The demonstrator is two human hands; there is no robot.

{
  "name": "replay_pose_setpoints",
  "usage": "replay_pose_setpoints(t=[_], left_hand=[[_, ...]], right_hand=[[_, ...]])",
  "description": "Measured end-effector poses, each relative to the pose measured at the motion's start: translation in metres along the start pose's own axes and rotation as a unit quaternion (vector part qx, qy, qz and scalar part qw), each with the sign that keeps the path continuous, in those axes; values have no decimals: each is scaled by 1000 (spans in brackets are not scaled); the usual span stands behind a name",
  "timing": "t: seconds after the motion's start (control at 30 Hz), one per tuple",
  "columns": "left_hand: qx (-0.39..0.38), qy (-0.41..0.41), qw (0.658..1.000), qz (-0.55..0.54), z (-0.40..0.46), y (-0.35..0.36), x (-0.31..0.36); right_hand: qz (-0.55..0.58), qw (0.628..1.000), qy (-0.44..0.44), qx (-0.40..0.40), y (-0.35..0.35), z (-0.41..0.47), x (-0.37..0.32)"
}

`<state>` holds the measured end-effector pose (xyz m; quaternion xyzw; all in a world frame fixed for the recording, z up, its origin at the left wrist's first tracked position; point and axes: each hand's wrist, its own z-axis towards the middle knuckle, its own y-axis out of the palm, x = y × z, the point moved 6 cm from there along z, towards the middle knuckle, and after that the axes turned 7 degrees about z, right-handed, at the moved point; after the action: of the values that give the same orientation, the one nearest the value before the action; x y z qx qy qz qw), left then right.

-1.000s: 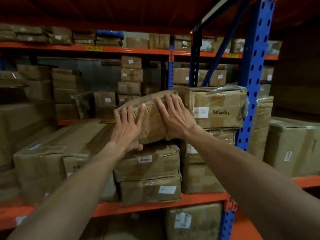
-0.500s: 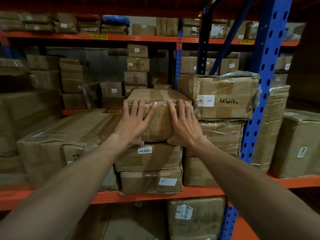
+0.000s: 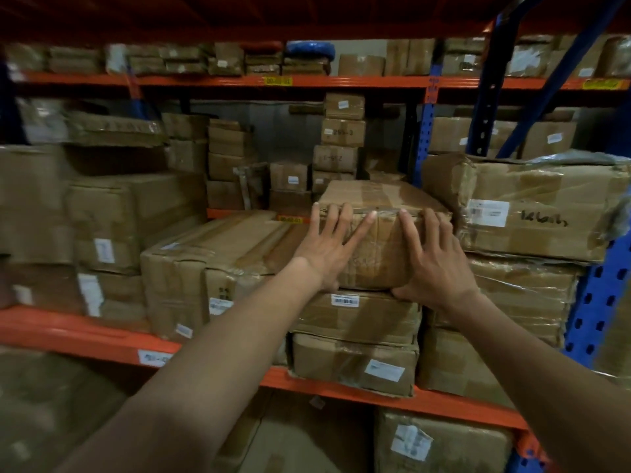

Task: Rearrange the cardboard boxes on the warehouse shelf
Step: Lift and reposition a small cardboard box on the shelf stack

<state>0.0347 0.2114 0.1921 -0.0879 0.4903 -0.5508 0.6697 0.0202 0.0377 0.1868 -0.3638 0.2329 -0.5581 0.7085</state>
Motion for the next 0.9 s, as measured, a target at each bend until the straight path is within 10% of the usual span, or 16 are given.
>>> replay_pose_setpoints(t=[0.43,0.9], left_hand=[[142,131,971,-139,-25,13,-53],[61,-275,935,-213,-136,143,-450]], right_hand=[[-15,998,-9,56,-46,11,-35],[129,989,-33,73,-2,206,-332]])
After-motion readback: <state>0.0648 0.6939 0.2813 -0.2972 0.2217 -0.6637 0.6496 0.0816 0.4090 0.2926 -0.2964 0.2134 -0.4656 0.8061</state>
